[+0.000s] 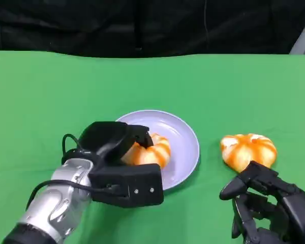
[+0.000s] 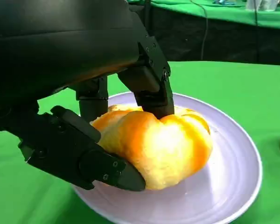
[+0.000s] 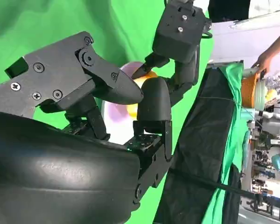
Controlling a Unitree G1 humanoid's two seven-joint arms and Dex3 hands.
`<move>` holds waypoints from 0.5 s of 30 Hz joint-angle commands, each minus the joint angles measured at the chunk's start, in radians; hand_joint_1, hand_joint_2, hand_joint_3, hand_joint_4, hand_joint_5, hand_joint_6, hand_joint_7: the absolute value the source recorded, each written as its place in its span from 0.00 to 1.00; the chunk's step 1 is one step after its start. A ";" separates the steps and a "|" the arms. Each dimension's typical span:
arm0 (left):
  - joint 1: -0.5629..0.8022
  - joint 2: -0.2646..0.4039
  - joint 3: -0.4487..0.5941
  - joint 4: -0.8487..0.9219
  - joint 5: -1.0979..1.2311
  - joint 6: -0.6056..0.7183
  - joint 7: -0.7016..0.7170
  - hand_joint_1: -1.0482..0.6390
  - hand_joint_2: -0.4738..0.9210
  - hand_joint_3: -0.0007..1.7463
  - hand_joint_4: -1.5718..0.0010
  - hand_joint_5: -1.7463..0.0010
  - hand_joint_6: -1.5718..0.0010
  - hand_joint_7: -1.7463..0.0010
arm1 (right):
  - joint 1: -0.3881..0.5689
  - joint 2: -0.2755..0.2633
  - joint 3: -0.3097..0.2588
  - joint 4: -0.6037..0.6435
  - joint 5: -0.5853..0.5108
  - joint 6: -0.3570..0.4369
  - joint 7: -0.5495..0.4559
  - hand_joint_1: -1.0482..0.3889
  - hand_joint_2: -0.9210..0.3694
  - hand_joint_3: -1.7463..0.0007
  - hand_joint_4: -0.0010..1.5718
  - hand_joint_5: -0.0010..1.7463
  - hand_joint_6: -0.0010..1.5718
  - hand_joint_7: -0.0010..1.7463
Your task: Grasp the bread from the table and place it into the plate.
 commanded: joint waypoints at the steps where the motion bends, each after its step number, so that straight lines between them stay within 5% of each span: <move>1: -0.024 -0.021 0.006 0.043 -0.014 -0.002 0.030 0.58 0.89 0.27 0.51 0.00 0.49 0.32 | 0.009 -0.006 -0.001 -0.022 0.002 -0.003 -0.003 0.68 0.19 0.41 0.47 1.00 0.40 0.91; 4: -0.023 -0.028 0.006 0.053 -0.017 -0.006 0.038 0.58 0.89 0.27 0.51 0.00 0.53 0.24 | 0.010 -0.007 -0.001 -0.023 0.003 -0.005 -0.002 0.68 0.19 0.41 0.47 1.00 0.40 0.91; 15: -0.020 -0.020 0.002 0.075 -0.012 -0.030 0.073 0.58 0.90 0.29 0.51 0.00 0.54 0.21 | 0.012 -0.007 -0.001 -0.029 0.005 0.005 -0.003 0.68 0.19 0.41 0.47 1.00 0.41 0.91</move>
